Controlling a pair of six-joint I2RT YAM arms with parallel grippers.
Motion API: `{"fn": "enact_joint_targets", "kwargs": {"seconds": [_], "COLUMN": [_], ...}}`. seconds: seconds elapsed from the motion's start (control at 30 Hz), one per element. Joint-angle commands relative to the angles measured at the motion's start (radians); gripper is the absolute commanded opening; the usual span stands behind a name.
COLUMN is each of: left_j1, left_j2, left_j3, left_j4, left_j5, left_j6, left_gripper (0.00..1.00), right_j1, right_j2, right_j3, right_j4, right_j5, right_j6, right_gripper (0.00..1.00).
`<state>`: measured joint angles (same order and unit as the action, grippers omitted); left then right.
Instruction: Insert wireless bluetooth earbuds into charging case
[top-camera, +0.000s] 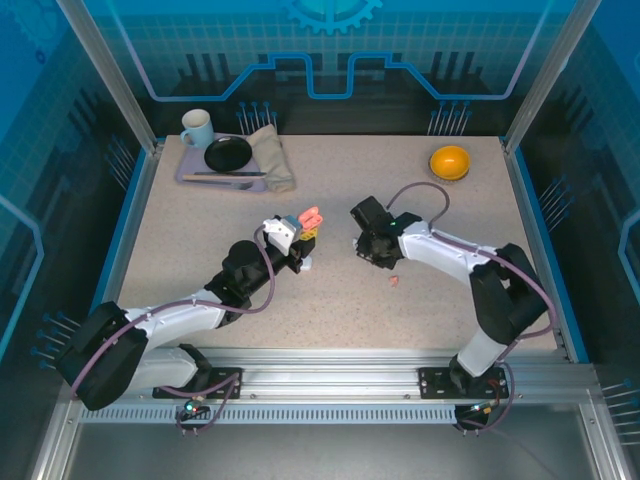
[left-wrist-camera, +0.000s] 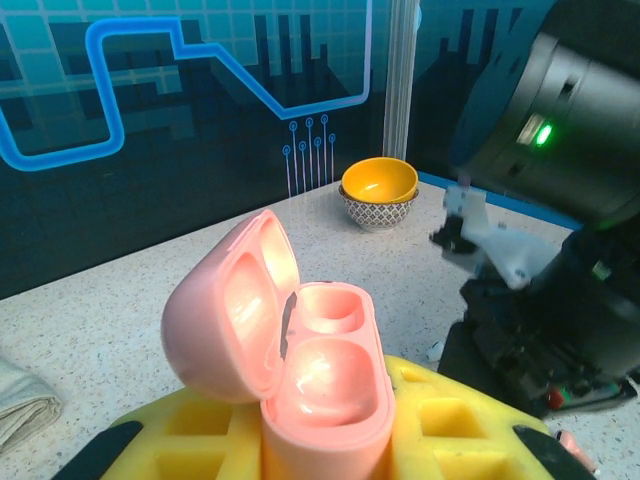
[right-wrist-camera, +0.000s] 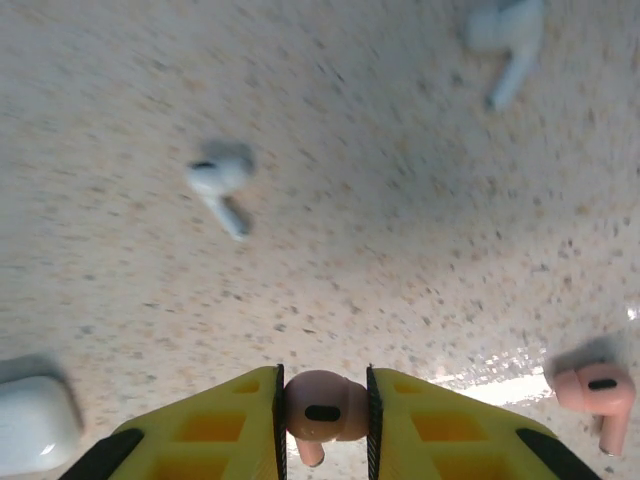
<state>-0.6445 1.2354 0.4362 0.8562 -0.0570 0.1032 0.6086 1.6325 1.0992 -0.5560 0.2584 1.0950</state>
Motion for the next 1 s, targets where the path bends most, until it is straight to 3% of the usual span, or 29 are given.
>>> {"fn": "enact_joint_targets", "kwargs": {"seconds": [0.0, 0.37, 0.67, 0.97], "left_j1": [-0.006, -0.004, -0.008, -0.025], "left_j2": [-0.026, -0.014, 0.012, 0.06], "left_j3": [0.03, 0.07, 0.13, 0.21], "left_j4": [-0.002, -0.018, -0.042, -0.052], "left_j5": [-0.023, -0.007, 0.019, 0.025], "left_j6": [-0.014, -0.028, -0.041, -0.063], "left_gripper": [0.0, 0.0, 0.0, 0.0], "right_j1": [0.004, 0.005, 0.016, 0.068], "right_j2": [-0.072, -0.315, -0.45, -0.48], "right_j3": [-0.013, -0.01, 0.012, 0.011], "right_j4": [0.086, 0.248, 0.429, 0.597], "right_j5": [0.083, 0.161, 0.063, -0.046], "right_j6": [-0.145, -0.374, -0.52, -0.587], "right_gripper": [0.26, 0.27, 0.27, 0.27]}}
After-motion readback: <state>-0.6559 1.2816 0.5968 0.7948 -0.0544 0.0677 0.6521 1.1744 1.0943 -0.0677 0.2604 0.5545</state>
